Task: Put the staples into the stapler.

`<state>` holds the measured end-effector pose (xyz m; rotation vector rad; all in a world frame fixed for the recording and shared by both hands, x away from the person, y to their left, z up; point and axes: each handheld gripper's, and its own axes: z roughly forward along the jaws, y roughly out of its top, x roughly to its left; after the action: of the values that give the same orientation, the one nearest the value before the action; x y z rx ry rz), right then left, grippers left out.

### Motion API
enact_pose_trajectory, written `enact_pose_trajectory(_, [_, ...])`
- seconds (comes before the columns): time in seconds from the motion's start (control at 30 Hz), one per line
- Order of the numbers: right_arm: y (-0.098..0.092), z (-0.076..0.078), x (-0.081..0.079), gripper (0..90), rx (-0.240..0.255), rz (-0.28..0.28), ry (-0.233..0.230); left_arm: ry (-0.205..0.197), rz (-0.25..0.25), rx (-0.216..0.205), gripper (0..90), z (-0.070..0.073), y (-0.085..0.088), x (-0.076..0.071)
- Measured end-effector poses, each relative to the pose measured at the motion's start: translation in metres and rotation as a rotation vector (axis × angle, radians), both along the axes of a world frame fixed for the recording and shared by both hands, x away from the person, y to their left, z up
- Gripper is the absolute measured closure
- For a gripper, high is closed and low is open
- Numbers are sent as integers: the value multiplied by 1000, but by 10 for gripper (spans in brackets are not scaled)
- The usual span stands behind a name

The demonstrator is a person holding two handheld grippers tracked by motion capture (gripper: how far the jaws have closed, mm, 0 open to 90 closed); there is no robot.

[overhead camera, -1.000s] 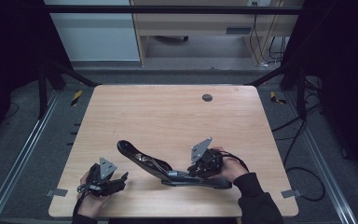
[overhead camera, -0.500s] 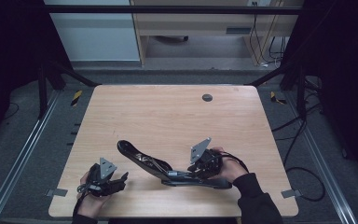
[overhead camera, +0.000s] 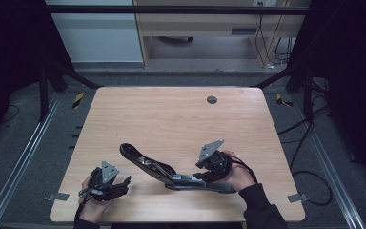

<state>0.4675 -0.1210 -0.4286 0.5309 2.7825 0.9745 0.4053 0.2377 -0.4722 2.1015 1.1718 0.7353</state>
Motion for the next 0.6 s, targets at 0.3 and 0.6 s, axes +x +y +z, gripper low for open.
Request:
enact_pose_trajectory(0.3, [-25, 8, -11, 445, 118, -274, -113, -28, -5, -13, 296, 4, 0, -4])
enact_pose_trajectory(0.6, [-49, 2, -22, 440, 175, -422, -143, -59, -16, -47, 295, 8, 0, -9])
